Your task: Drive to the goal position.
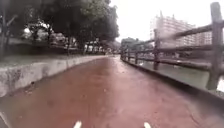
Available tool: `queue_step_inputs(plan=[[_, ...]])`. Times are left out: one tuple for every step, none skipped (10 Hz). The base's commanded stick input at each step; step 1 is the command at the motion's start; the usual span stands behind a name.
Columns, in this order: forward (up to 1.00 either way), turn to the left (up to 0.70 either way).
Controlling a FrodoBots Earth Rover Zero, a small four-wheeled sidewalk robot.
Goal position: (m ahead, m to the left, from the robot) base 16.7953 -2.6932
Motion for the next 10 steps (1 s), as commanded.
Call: queue_step_inputs(plan=[[0.50,0.00],[0.50,0.00],[0.50,0.00],[0.50,0.00],[0.50,0.00],[0.50,0.00],[0.50,0.00],[0.50,0.14],[0.50,0.33],[0.50,0.50]])
